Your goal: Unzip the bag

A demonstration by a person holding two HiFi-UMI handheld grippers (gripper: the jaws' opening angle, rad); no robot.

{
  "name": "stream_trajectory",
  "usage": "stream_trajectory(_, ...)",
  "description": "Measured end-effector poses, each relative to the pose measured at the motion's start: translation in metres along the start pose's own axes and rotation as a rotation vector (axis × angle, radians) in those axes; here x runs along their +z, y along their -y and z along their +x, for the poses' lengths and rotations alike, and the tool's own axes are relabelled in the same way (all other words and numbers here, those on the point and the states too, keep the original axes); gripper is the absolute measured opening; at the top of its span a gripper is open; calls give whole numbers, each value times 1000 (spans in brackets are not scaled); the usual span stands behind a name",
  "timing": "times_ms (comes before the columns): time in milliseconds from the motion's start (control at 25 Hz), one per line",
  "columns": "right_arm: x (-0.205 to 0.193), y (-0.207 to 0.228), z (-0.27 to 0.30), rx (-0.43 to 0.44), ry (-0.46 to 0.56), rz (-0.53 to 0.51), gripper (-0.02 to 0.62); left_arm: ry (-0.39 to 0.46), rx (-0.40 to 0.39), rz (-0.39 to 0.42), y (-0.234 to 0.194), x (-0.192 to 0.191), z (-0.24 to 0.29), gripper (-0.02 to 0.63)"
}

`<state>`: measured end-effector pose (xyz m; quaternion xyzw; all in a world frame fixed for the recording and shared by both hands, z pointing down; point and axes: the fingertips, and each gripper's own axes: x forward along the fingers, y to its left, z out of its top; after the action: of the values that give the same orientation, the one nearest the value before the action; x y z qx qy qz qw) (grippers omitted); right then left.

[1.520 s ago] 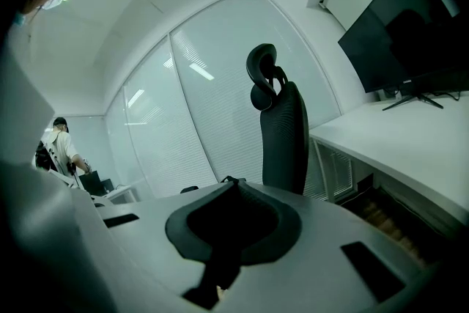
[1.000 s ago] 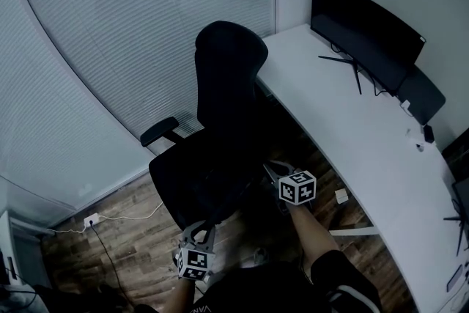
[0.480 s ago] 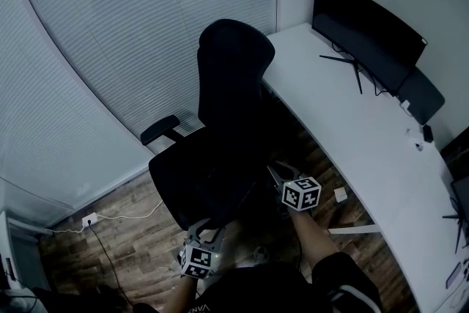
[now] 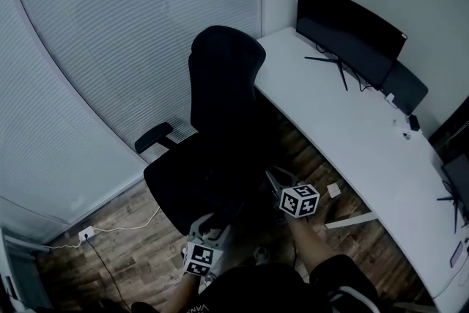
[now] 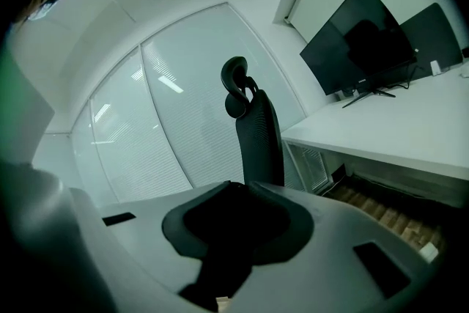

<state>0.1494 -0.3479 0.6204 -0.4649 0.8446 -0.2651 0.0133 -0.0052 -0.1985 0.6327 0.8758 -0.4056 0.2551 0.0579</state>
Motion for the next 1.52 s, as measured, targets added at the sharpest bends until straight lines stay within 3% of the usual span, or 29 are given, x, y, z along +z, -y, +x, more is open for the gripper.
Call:
stream_trajectory(280, 7, -36, -28, -20, 71, -2, 106, 74, 6, -16, -18, 16, -24, 198)
stream_trajectory(840, 11, -116, -85, -95, 203, -35, 117, 220, 9, -33, -52, 37, -81, 196)
stream_trajectory(1160, -8, -169, -109, -184, 248, -84, 116, 286, -27, -34, -68, 33, -121, 192)
stream_trajectory(1520, -45, -226, -129, -222, 275, -89, 75, 315, -86, -9, -70, 20, -158, 132)
